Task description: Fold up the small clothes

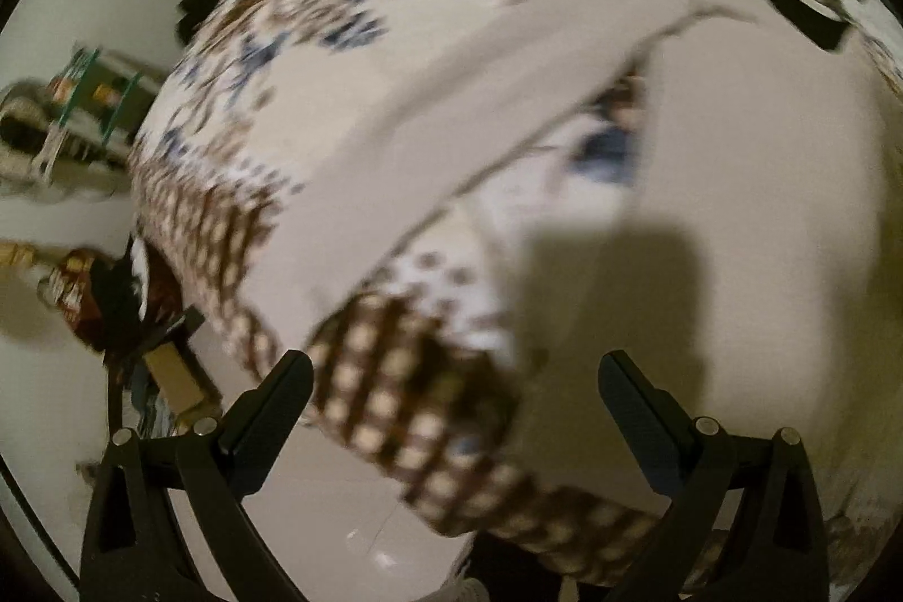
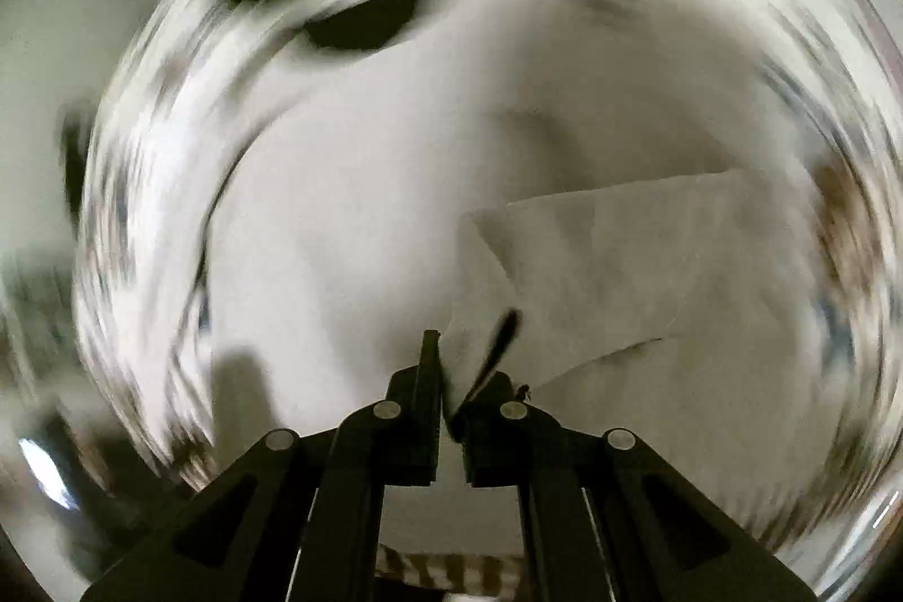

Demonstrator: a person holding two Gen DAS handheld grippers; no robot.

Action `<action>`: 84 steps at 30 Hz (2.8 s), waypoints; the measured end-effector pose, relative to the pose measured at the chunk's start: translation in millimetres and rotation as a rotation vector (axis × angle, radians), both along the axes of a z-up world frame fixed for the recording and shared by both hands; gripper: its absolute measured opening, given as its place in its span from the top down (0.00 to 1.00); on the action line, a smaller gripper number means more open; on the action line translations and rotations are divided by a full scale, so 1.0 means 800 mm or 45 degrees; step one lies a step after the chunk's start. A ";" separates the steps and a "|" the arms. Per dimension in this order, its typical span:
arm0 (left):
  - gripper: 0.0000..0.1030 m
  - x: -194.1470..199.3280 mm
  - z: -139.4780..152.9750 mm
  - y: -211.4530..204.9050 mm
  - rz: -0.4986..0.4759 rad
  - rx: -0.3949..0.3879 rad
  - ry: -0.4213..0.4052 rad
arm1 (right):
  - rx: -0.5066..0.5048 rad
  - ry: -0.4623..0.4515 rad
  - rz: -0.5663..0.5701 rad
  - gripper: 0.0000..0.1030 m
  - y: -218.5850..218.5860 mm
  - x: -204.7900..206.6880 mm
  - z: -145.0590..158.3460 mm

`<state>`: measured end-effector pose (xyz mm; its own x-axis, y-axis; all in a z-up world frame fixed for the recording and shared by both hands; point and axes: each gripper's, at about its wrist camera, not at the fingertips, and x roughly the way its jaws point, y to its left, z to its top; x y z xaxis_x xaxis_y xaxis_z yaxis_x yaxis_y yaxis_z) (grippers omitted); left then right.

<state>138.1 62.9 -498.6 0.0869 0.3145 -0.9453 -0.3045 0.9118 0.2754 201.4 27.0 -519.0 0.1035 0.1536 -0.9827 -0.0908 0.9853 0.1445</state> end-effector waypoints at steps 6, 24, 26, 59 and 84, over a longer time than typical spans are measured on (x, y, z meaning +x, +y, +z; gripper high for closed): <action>0.00 -0.037 0.002 0.064 0.132 0.041 -0.001 | -0.208 0.086 0.564 0.95 0.215 -0.062 -0.047; 0.00 -0.106 -0.020 0.216 0.546 -0.241 -0.131 | 0.314 0.433 0.268 0.43 0.172 -0.091 -0.096; 0.00 -0.112 -0.040 0.247 0.671 -0.440 -0.184 | 0.320 0.436 0.147 0.43 0.136 -0.086 -0.098; 0.97 -0.028 0.071 -0.267 -0.986 -0.388 -0.316 | 0.161 0.429 -0.629 0.43 -0.235 -0.151 -0.088; 0.13 -0.028 -0.012 -0.005 -0.166 -0.399 -0.018 | 0.455 0.385 -0.509 0.66 -0.248 -0.142 -0.080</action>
<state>115.9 58.7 -508.1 0.1213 -0.0061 -0.9926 -0.1818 0.9829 -0.0283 88.1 -171.5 -583.2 -0.0541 0.4855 -0.8726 0.3722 0.8207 0.4335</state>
